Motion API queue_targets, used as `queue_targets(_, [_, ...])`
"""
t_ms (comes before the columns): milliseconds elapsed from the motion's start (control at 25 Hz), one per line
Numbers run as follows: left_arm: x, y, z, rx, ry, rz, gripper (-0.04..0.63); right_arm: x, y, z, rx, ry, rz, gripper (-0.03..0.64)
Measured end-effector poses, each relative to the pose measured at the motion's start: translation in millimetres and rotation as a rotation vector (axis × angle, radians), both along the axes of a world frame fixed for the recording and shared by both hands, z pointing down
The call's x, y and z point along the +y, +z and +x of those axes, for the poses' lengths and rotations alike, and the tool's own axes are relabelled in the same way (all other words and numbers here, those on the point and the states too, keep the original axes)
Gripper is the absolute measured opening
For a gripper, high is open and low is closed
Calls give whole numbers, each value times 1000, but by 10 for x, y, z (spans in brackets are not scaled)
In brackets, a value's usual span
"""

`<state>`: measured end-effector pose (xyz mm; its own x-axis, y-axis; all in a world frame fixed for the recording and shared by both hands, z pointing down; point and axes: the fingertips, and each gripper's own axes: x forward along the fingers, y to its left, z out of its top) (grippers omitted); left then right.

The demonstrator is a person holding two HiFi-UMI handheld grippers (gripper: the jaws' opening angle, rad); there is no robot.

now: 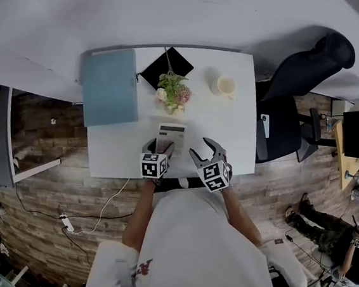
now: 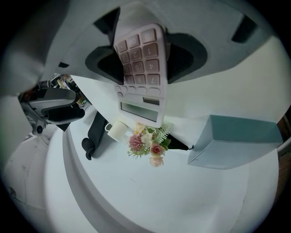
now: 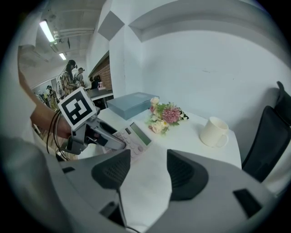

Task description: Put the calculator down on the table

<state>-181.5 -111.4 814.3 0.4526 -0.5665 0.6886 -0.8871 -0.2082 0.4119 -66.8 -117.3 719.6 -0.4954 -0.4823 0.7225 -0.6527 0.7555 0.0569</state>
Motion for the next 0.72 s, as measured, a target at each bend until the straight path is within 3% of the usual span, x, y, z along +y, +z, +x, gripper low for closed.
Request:
queue_targets(480, [4, -12, -63, -65, 43, 30, 330, 110, -136, -13, 20, 104, 37, 256])
queue_targets(720, [-19, -228, -164, -63, 25, 101, 329, 129, -276, 10, 3, 147, 81, 255])
